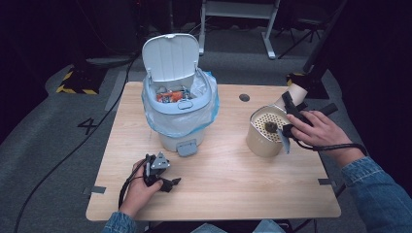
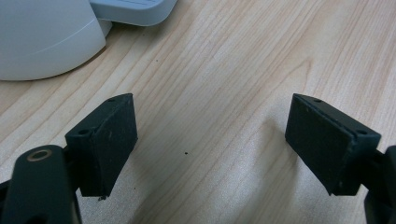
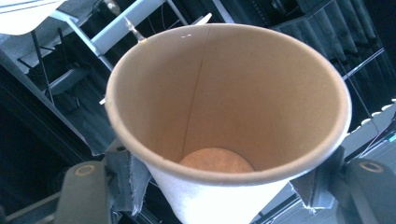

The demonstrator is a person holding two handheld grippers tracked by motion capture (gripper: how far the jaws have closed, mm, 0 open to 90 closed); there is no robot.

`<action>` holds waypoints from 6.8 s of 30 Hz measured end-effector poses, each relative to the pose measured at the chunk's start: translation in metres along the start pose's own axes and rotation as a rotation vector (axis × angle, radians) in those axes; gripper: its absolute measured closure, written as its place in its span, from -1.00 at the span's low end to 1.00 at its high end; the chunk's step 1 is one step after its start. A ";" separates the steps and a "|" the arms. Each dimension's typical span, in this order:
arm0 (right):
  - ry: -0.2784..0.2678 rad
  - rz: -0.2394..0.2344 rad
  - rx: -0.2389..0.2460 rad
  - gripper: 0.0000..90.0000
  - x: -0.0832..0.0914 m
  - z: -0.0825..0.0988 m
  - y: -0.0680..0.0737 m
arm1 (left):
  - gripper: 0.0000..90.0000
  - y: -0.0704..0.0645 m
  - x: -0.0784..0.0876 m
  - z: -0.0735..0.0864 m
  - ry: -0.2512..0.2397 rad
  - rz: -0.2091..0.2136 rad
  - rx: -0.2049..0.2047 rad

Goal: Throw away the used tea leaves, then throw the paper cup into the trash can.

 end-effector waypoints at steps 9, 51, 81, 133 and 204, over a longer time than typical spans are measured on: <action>-0.012 0.013 0.006 -0.29 0.002 0.000 -0.003 | -0.62 0.000 0.000 0.000 0.000 -0.001 0.000; -0.700 -1.021 -1.881 -0.32 0.025 0.028 0.001 | -0.62 0.006 0.003 0.004 -0.001 0.014 -0.011; -0.929 -1.162 -1.811 -0.36 0.107 -0.047 -0.023 | -0.62 0.006 0.003 0.004 0.000 0.012 -0.011; -0.813 -1.251 -1.779 -0.65 0.141 -0.138 0.052 | -0.62 0.007 0.003 0.004 0.001 0.011 -0.012; -0.493 -1.322 -1.885 -0.57 0.152 -0.111 0.123 | -0.37 0.049 0.172 -0.076 -0.282 -0.104 0.069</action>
Point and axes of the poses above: each handheld gripper's, and its own axes: x roughly backward along the jaws, z roughly out of its underside, y roughly to its left, the point moved 7 cm from there along -x, roughly forward along the jaws, and after that the axes turned 7 degrees about y, right-handed, at the moved point
